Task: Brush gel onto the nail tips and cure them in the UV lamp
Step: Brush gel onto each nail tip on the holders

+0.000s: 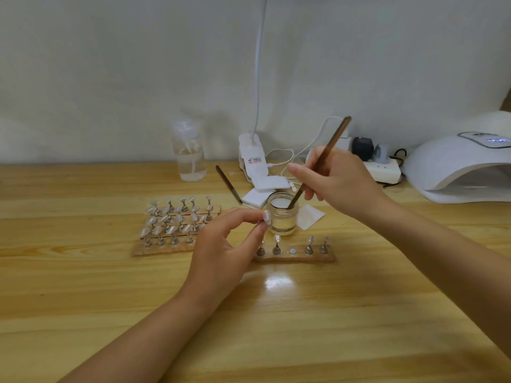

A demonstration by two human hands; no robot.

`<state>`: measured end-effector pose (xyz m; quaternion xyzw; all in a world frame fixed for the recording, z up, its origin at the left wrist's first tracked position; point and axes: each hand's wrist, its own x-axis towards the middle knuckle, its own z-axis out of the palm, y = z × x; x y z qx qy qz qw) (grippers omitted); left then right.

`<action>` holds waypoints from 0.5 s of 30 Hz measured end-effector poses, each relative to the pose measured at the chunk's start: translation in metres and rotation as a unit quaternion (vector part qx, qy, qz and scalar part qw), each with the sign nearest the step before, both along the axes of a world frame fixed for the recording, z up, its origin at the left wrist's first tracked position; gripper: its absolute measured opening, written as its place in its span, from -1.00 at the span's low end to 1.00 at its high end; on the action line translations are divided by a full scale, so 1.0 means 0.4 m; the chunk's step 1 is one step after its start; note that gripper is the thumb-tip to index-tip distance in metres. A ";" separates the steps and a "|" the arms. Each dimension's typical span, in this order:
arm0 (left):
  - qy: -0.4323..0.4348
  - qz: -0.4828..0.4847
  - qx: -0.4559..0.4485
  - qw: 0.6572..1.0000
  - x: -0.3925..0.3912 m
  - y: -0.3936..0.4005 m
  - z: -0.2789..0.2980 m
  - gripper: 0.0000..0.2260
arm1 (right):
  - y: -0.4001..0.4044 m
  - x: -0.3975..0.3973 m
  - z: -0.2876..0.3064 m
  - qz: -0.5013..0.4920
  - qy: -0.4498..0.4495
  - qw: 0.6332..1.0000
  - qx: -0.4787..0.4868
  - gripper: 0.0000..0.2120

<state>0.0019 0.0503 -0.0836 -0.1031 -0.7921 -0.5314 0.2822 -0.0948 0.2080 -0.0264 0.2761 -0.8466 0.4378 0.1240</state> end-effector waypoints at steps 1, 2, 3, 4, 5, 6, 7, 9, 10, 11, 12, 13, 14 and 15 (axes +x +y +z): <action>-0.002 0.001 0.001 1.000 -0.001 0.000 0.000 -0.86 | -0.007 -0.001 -0.003 -0.005 0.008 1.000 0.017 -0.72; -0.003 0.002 0.000 1.000 -0.001 0.000 0.000 -0.86 | -0.014 -0.003 -0.007 -0.010 0.015 0.999 0.032 -0.71; -0.002 0.002 -0.002 1.000 -0.001 0.000 -0.001 -0.86 | -0.019 -0.005 -0.013 -0.013 0.019 0.999 0.045 -0.69; 0.000 0.004 -0.004 1.000 -0.001 0.000 -0.001 -0.85 | -0.024 -0.007 -0.020 -0.015 0.021 0.998 0.058 -0.67; 0.001 0.005 -0.004 1.000 -0.001 -0.001 -0.001 -0.84 | -0.029 -0.009 -0.027 -0.018 0.021 0.997 0.073 -0.65; 0.002 0.007 -0.003 1.000 -0.001 -0.001 -0.001 -0.82 | -0.031 -0.010 -0.032 -0.021 0.020 0.996 0.087 -0.64; 0.001 0.008 -0.002 1.000 -0.001 -0.001 -0.001 -0.82 | -0.033 -0.009 -0.035 -0.025 0.018 0.995 0.097 -0.63; -0.001 0.007 -0.001 1.000 -0.001 -0.001 -0.001 -0.83 | -0.030 -0.008 -0.035 -0.030 0.016 0.995 0.092 -0.65; -0.001 0.007 -0.001 1.000 -0.001 -0.001 -0.001 -0.82 | -0.025 -0.009 -0.031 -0.034 0.015 0.997 0.074 -0.68; -0.001 0.008 0.000 1.000 -0.002 -0.001 -0.001 -0.82 | -0.021 -0.010 -0.026 -0.040 0.015 0.998 0.049 -0.71; -0.002 0.009 0.000 1.000 -0.002 0.000 0.000 -0.81 | -0.015 -0.012 -0.020 -0.046 0.015 0.999 0.022 -0.73; -0.004 0.009 0.001 1.000 -0.002 0.000 0.000 -0.81 | -0.010 -0.014 -0.014 -0.053 0.012 0.998 -0.005 -0.73; -0.006 0.009 0.001 1.000 -0.002 0.001 0.000 -0.81 | -0.003 -0.018 -0.009 -0.062 0.008 0.998 -0.031 -0.73; -0.007 0.008 0.001 1.000 -0.002 0.001 0.000 -0.81 | 0.003 -0.022 -0.007 -0.072 0.001 0.996 -0.057 -0.73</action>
